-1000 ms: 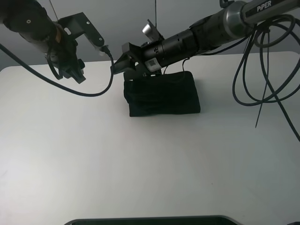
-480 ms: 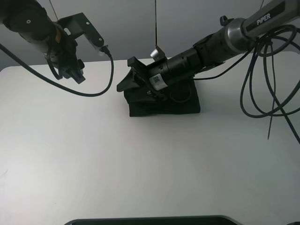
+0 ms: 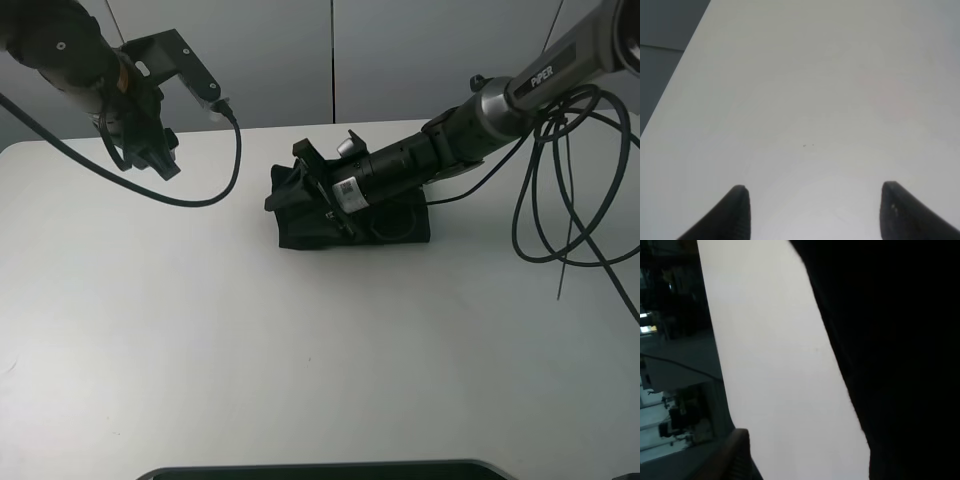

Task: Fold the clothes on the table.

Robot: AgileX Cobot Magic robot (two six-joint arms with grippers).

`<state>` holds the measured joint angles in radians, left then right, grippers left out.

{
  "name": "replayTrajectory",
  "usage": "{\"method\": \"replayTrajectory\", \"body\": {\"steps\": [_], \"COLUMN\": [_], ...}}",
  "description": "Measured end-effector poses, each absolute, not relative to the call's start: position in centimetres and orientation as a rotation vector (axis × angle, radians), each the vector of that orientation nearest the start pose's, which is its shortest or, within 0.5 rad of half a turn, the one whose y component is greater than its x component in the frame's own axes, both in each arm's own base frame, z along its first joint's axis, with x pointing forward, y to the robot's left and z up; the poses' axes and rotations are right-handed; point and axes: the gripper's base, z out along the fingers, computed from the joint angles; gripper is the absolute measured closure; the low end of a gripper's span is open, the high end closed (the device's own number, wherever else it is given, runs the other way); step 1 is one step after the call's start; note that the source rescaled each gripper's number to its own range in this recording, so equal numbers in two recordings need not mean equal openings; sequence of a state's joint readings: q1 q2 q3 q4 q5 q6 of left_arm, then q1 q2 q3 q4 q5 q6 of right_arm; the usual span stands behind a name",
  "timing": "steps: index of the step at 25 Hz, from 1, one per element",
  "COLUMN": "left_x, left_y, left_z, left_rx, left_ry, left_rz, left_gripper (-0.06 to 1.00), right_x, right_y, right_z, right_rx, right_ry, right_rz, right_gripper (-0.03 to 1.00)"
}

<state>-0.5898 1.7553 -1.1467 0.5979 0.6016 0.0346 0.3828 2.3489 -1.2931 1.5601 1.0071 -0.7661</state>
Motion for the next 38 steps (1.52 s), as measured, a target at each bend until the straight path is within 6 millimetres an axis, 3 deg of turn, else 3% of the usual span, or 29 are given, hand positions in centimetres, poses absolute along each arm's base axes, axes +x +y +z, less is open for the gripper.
{"method": "replayTrajectory", "body": {"steps": [6,9,14,21,24,29,34,38], "left_x": [31.6,31.6,31.4,29.7,28.2,24.0,18.1,12.5], "left_y": [-17.7,-17.6,-17.4,-15.9,-14.5,-11.3,-6.8,-2.5], "left_z": [21.3,21.3,21.7,27.1,30.7,37.0,42.2,44.6], "left_rx": [1.283,1.282,1.274,1.186,1.094,0.851,0.595,0.435], "left_ry": [2.242,2.254,2.26,2.167,2.116,2.025,1.94,1.89], "left_rz": [0.401,0.408,0.418,0.439,0.455,0.412,0.35,0.328], "left_gripper": [0.03,0.03,0.03,0.03,0.03,0.03,0.03,0.03], "right_x": [35.6,35.7,36.0,35.4,33.8,31.0,27.8,24.5], "right_y": [22.1,22.3,22.5,21.1,20.1,17.6,13.3,9.0], "right_z": [6.9,9.2,16.4,29.5,34.1,38.2,41.6,44.0], "right_rx": [0.08,-0.036,-0.297,-0.671,-0.891,-1.163,-1.177,-1.071], "right_ry": [2.699,2.555,2.226,1.783,1.7,1.765,1.902,2.035], "right_rz": [1.778,1.907,1.909,1.709,1.522,0.91,0.349,-0.044], "right_gripper": [0.33,0.33,0.3,0.01,-0.01,-0.01,-0.01,-0.01]}}
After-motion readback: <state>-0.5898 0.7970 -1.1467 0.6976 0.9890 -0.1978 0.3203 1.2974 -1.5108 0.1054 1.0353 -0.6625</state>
